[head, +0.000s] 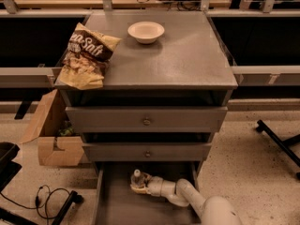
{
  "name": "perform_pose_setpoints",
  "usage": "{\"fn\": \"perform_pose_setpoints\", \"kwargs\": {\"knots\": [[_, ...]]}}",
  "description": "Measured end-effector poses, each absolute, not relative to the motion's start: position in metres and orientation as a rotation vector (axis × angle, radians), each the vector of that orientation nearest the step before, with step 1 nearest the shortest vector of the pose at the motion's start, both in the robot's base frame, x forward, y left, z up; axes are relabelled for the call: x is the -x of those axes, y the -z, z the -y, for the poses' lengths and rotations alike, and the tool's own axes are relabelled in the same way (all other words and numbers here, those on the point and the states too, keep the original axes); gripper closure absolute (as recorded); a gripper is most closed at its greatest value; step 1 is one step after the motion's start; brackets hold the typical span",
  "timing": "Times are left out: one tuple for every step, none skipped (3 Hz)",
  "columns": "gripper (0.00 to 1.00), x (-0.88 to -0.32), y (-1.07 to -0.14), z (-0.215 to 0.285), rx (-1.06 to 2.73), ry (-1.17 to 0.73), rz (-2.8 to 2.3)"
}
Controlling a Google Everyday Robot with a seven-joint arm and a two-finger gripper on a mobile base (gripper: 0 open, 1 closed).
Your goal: Place blue plastic bottle into bottom drawer
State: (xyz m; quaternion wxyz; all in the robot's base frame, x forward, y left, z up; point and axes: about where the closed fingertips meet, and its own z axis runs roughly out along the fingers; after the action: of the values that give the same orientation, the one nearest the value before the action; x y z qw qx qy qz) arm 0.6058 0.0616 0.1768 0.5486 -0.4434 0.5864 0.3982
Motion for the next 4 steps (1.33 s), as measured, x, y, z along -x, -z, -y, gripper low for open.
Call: {"fn": "perform_pose_setpoints", "kwargs": {"knots": [[0.35,-0.6058,-0.1768,-0.0617,1.05,-0.943,-1.389],[0.13,-0.6058,-0.1768,-0.0617,1.05,-0.943,-1.389],[0.0,-0.6057,-0.1768,-0.0617,1.05,-0.943,-1.389],[0.0,-0.5964,-0.1805,-0.0548,1.066,-0.954,-1.388]]}}
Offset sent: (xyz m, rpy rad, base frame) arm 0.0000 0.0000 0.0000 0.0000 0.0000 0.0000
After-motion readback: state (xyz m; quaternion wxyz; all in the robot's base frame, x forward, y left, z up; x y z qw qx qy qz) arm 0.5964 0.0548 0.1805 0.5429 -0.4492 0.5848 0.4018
